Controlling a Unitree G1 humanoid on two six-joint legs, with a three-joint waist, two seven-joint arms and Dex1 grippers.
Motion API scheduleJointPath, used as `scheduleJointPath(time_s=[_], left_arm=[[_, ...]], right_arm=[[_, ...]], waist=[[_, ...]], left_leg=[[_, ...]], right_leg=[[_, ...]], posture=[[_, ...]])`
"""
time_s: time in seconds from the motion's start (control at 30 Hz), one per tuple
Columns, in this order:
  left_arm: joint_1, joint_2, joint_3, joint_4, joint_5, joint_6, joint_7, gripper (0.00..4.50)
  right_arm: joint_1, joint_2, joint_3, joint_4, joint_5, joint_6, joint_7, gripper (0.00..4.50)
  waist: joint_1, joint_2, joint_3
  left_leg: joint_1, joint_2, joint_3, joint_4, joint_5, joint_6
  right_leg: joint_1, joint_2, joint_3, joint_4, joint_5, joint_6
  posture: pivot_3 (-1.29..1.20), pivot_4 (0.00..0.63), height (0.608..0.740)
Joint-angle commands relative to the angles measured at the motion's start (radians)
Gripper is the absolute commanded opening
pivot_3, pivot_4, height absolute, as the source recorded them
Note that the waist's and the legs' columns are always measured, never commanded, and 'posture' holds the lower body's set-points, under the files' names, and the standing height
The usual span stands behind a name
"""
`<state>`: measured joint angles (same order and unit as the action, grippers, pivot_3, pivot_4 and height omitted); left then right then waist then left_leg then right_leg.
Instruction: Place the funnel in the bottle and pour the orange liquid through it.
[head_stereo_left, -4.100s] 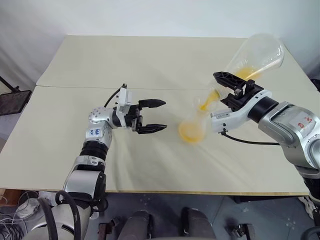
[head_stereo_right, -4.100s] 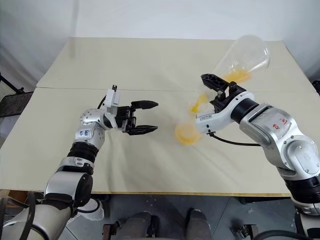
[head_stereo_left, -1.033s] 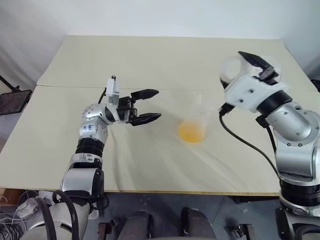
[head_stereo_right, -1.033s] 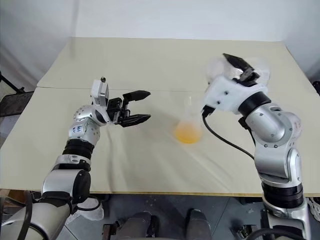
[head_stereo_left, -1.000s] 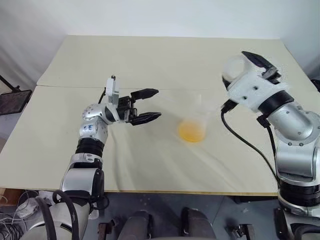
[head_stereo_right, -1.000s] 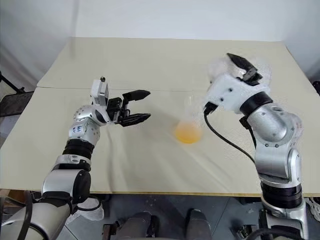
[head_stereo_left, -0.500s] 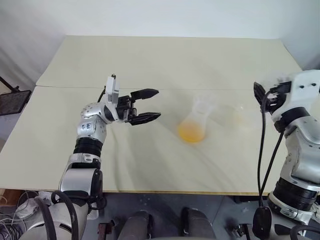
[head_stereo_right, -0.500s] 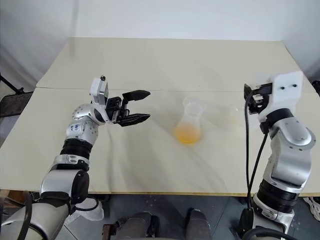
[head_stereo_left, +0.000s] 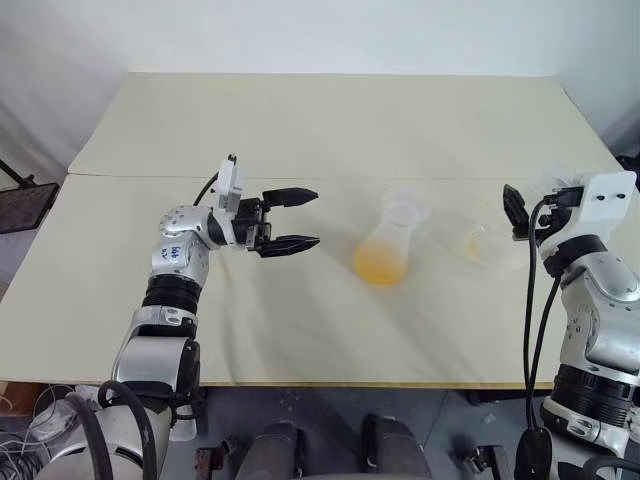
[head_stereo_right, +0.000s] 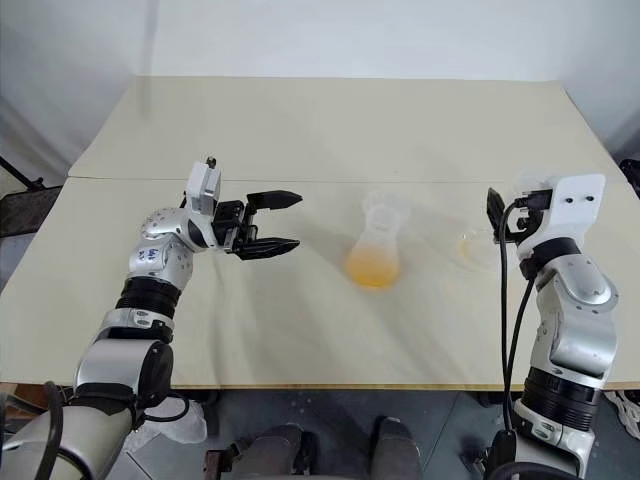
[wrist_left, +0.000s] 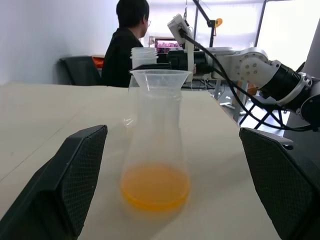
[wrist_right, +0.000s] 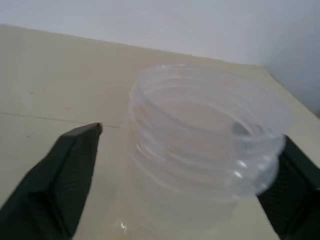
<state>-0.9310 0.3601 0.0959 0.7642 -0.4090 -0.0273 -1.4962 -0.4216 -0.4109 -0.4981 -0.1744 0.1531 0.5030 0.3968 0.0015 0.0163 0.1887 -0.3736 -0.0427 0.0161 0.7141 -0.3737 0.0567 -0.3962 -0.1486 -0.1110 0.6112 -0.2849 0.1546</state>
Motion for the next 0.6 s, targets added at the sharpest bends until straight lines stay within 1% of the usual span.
scheduleJointPath(time_s=[0.03, 0.23, 0.37, 0.47, 0.57, 0.6], left_arm=[[-0.031, 0.017, -0.013, 0.011, 0.027, -0.007, 0.004, 4.5], [-0.038, 0.026, -0.021, 0.025, 0.051, -0.004, 0.016, 4.5], [-0.031, 0.033, -0.024, 0.011, 0.059, 0.017, 0.033, 4.5], [-0.014, 0.045, -0.014, -0.03, 0.06, 0.046, 0.081, 4.5], [0.02, 0.067, -0.01, -0.075, 0.041, 0.053, 0.055, 4.5], [0.034, 0.075, -0.003, -0.087, 0.036, 0.044, 0.054, 4.5]], right_arm=[[-0.017, -0.053, -0.014, -0.076, 0.045, 0.009, -0.017, 4.46], [-0.041, -0.121, -0.007, -0.12, 0.099, 0.047, -0.015, 4.46], [-0.054, -0.17, -0.014, -0.143, 0.146, 0.058, 0.011, 4.46], [-0.042, -0.238, -0.033, -0.226, 0.245, 0.088, 0.101, 4.46], [0.02, -0.314, -0.056, -0.312, 0.341, 0.14, 0.189, 4.46], [0.059, -0.336, -0.079, -0.353, 0.395, 0.163, 0.226, 4.46]], waist=[[-0.001, 0.0, 0.0], [-0.002, 0.0, 0.0], [-0.001, 0.0, 0.0], [-0.001, 0.0, 0.0], [0.0, 0.0, 0.0], [0.0, 0.0, 0.0]], left_leg=[[0.0, 0.0, 0.0, 0.0, 0.0, 0.0], [0.0, 0.0, 0.0, 0.0, 0.0, 0.0], [0.0, 0.0, 0.0, 0.0, 0.0, 0.0], [0.0, 0.0, 0.0, 0.0, 0.0, 0.0], [0.0, 0.0, 0.0, -0.001, 0.0, 0.0], [0.0, 0.0, 0.0, -0.001, 0.0, 0.0]], right_leg=[[0.0, 0.0, 0.0, 0.0, 0.0, 0.0], [0.0, 0.0, 0.0, 0.0, 0.0, 0.0], [0.0, 0.0, 0.0, 0.0, 0.0, 0.0], [0.0, 0.0, 0.0, 0.0, 0.0, 0.0], [0.0, 0.0, 0.0, -0.001, 0.0, 0.0], [0.0, 0.0, 0.0, -0.001, 0.0, 0.0]], posture=[[0.0, 0.15, 0.74], [0.0, 0.15, 0.74], [0.0, 0.15, 0.74], [0.0, 0.15, 0.74], [0.0, 0.15, 0.74], [0.0, 0.15, 0.74]])
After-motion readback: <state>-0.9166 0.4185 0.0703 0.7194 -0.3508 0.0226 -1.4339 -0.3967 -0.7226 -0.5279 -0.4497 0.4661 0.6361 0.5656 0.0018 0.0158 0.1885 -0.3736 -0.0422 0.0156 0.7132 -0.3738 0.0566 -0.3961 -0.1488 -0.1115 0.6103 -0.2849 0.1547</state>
